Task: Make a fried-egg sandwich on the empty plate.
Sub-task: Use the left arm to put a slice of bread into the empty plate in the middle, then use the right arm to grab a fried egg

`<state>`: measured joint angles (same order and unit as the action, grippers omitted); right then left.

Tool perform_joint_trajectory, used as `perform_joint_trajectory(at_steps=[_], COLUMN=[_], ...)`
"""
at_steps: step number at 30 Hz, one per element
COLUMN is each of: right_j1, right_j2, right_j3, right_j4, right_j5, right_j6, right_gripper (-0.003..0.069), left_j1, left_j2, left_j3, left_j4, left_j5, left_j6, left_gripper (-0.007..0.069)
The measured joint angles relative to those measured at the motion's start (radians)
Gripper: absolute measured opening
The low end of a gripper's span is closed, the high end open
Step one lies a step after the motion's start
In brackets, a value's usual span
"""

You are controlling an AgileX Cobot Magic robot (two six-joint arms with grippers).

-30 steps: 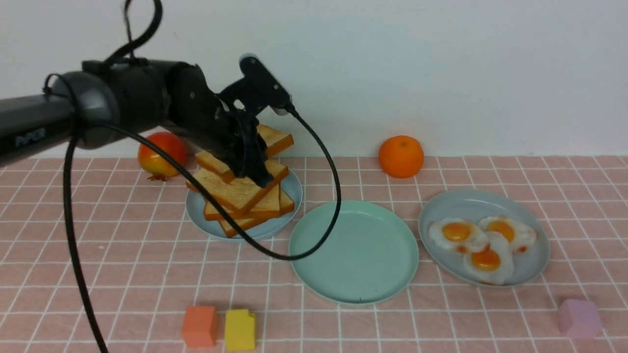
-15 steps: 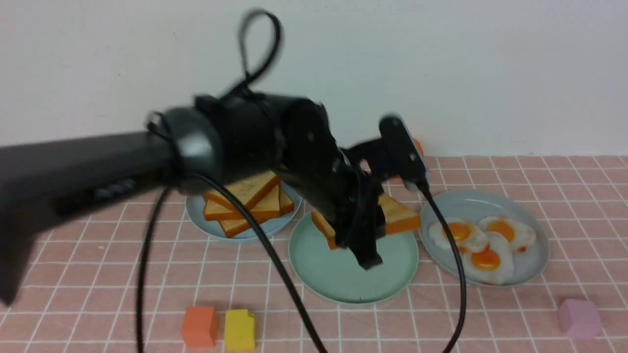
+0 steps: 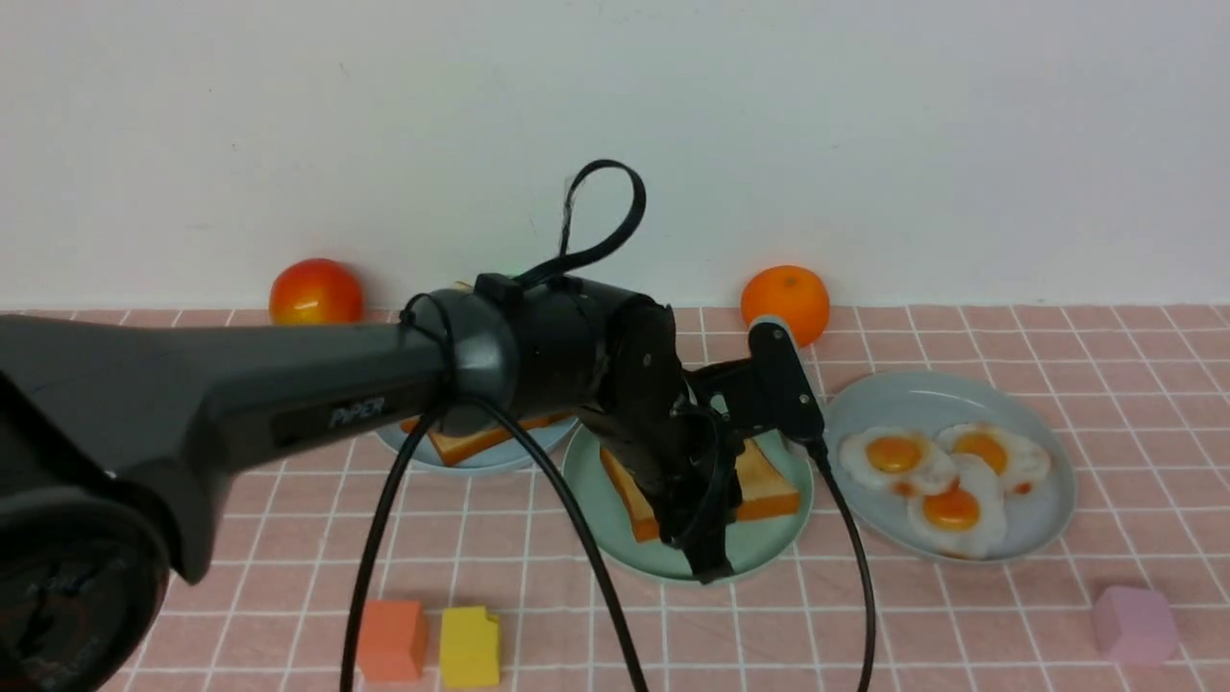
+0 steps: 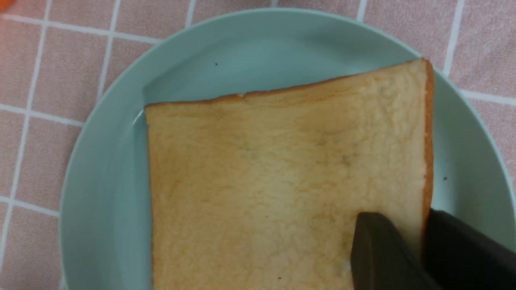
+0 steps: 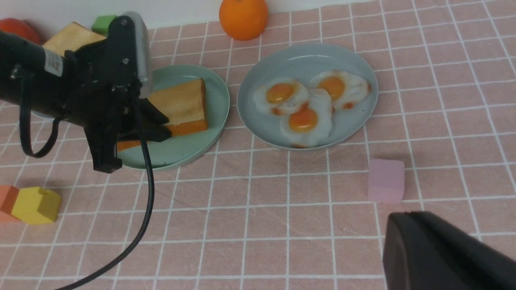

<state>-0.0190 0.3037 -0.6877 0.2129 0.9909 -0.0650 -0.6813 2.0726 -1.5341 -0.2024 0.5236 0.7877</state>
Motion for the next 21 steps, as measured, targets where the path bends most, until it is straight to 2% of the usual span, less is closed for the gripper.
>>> perform_joint_trajectory(at_steps=[4, 5, 8, 12, 14, 16, 17, 18, 19, 20, 21], right_j1=[0.0, 0.0, 0.0, 0.004, 0.014, 0.05, 0.053, 0.069, 0.089, 0.115, 0.119], right_j2=[0.011, 0.015, 0.072, 0.167, 0.221, 0.333, 0.353, 0.394, 0.47, 0.54, 0.552], right_j3=[-0.007, -0.009, -0.035, -0.081, -0.106, -0.157, -0.162, -0.179, -0.212, -0.242, -0.252], right_j4=[-0.001, -0.001, -0.007, -0.007, -0.007, -0.007, -0.007, -0.009, -0.013, -0.017, -0.018], right_j5=[0.022, 0.024, 0.085, 0.148, 0.17, 0.181, 0.181, 0.181, 0.18, 0.168, 0.166], right_j6=[0.0, 0.0, -0.001, -0.012, -0.013, -0.015, -0.015, -0.015, -0.02, -0.025, -0.028], right_gripper=[0.0018, 0.0018, 0.0018, 0.002, 0.0022, 0.0022, 0.0022, 0.0022, 0.0022, 0.0022, 0.0022], left_j1=[0.0, 0.0, 0.0, 0.0, 0.0, 0.0, 0.0, 0.0, 0.0, 0.0, 0.0], left_j2=[0.0, -0.002, -0.035, -0.11, -0.166, -0.296, -0.32, -0.371, -0.478, -0.548, -0.577], left_j3=[0.0, 0.0, 0.0, 0.0, 0.002, 0.003, 0.003, 0.003, 0.008, 0.021, 0.028], left_j4=[0.0, 0.0, 0.0, -0.004, -0.021, -0.058, -0.064, -0.078, -0.096, -0.109, -0.111], left_j5=[0.005, 0.007, 0.03, 0.077, 0.096, 0.111, 0.115, 0.123, 0.142, 0.154, 0.157], left_j6=[-0.019, -0.022, -0.084, -0.174, -0.233, -0.333, -0.348, -0.376, -0.411, -0.429, -0.431], left_gripper=[0.0305, 0.0314, 0.046, 0.0521, 0.0494, 0.0349, 0.0318, 0.025, 0.0125, 0.0041, 0.003])
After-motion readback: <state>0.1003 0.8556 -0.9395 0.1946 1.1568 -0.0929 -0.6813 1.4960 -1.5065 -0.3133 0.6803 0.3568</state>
